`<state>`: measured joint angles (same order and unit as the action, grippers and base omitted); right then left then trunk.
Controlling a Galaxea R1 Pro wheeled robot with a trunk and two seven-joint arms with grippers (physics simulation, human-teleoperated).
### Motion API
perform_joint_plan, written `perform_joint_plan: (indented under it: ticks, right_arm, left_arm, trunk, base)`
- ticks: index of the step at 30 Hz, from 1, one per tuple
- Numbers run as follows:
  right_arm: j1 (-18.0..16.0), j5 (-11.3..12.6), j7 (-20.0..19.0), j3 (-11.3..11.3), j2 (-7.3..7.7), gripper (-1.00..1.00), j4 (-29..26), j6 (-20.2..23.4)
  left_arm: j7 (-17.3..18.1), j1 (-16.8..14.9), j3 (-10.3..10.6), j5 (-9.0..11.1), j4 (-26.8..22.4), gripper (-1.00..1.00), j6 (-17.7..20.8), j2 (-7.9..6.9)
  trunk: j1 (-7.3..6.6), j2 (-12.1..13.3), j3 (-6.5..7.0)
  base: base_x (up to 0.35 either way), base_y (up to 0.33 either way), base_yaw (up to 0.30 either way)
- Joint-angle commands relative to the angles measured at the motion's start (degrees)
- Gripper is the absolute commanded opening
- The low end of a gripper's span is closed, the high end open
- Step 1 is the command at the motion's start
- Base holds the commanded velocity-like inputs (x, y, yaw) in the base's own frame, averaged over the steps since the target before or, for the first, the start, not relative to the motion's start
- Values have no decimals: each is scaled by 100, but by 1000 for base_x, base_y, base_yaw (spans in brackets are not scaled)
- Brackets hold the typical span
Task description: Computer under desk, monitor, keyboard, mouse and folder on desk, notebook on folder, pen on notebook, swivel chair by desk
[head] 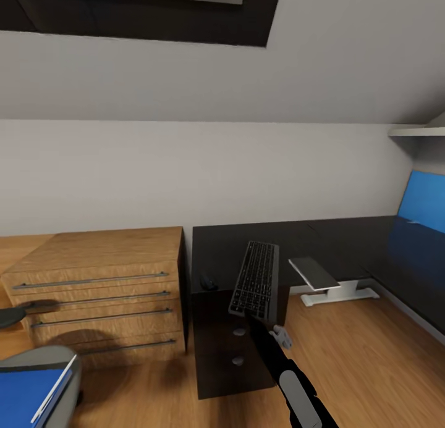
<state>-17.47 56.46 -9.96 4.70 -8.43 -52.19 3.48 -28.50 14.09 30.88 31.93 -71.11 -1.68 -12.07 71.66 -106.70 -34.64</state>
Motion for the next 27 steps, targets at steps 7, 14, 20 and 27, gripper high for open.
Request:
perform_joint_plan:
  ticks: [7, 14, 20, 27]
  right_arm:
    - [-2, 58, -15, -9, -1, 100, -2, 21]
    - [-2, 58, -15, -13, 7, 100, -2, 21]
    - [-2, 58, -19, -13, 12, 100, -2, 15]
    - [-2, 50, -15, -13, 17, 100, -10, 13]
  left_arm:
    - [-35, -3, 15, 59, -9, 100, -17, -6]
    - [-24, -3, 10, 59, -7, 100, -17, -6]
    - [-35, -3, 26, 60, 59, 100, -17, -6]
    - [-33, -3, 32, 51, 70, 100, -17, 2]
  trunk:
    - [2, -2, -5]
    - [2, -2, -5]
    - [2, -2, -5]
    - [2, -2, -5]
  base:
    - [63, 0, 0]
    - [81, 73, 0]
    - [24, 22, 0]
    - [1, 1, 0]
